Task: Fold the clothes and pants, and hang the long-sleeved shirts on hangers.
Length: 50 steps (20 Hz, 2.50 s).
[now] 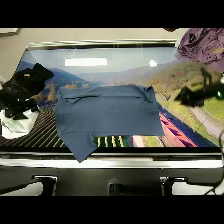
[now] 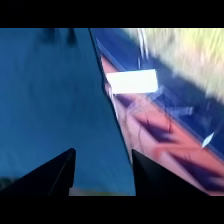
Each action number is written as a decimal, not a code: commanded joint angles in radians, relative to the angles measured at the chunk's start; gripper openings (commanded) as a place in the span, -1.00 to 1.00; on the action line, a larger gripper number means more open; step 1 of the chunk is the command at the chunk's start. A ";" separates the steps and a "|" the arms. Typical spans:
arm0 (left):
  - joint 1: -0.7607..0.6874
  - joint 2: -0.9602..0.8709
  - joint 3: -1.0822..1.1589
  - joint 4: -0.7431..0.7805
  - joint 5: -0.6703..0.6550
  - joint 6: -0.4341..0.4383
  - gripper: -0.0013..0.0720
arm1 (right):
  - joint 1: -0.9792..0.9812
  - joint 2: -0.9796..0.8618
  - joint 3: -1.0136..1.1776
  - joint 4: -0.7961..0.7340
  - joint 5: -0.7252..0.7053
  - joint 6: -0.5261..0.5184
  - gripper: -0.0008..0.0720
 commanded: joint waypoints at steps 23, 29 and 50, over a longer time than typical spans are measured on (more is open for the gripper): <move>0.013 0.078 -0.087 0.051 -0.035 0.000 0.69 | -0.077 -0.022 -0.512 0.127 -0.097 -0.161 0.34; 0.013 0.078 -0.088 0.028 -0.029 0.000 0.69 | -0.077 -0.044 -0.512 0.154 -0.105 -0.180 -0.08; 0.246 0.205 -0.774 -0.697 0.414 0.462 0.69 | -0.077 -0.044 -0.512 0.156 -0.117 -0.193 -0.89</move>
